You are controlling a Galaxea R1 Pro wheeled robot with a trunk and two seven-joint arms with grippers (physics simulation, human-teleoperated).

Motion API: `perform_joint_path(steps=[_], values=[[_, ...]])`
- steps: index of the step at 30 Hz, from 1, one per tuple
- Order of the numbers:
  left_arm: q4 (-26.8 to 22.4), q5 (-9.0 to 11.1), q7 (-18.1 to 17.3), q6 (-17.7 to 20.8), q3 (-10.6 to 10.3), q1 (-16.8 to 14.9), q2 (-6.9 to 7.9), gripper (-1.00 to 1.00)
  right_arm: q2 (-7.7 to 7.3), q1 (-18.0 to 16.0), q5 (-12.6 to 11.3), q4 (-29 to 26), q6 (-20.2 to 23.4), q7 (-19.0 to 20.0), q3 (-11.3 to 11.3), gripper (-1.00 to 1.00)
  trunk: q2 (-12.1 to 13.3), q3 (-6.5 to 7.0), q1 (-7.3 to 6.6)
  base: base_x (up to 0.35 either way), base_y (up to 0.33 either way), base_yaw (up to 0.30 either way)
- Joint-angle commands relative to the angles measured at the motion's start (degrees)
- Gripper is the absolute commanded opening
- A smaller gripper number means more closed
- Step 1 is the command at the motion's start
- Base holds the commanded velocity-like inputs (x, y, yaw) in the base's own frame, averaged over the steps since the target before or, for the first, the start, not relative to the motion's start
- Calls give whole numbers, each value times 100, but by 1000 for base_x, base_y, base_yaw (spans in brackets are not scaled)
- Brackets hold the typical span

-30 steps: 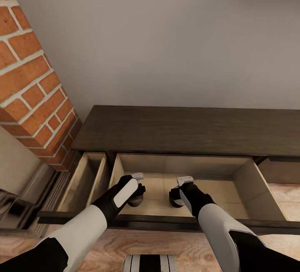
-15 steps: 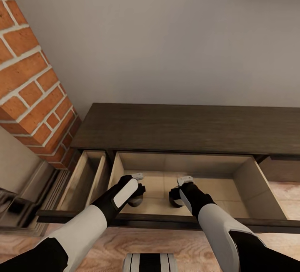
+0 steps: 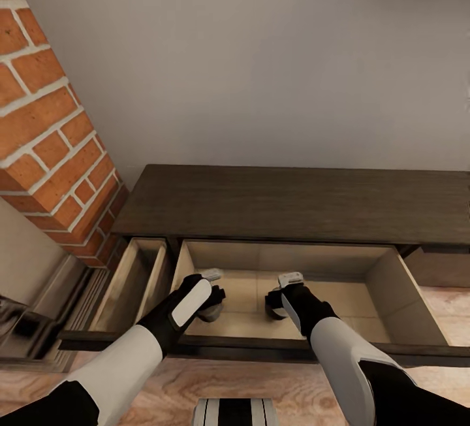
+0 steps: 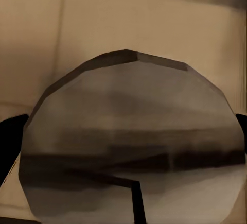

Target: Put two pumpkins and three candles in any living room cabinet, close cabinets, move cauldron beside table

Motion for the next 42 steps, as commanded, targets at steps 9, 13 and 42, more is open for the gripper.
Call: perform_joint_path(steps=[9, 13, 42], values=[[-89, 0, 8, 21, 10, 6, 1, -100, 0, 1, 3, 1, 0, 2, -1, -100, 196, 180, -114, 0, 0, 0], [-90, 1, 9, 24, 10, 9, 1, -100, 0, 1, 8, 8, 4, 4, 2, -100, 356, 252, -202, 0, 0, 0], [-151, 2, 14, 24, 17, 10, 2, -100, 0, 4, 7, 24, 9, 11, 7, -100, 236, 198, -136, 0, 0, 0]])
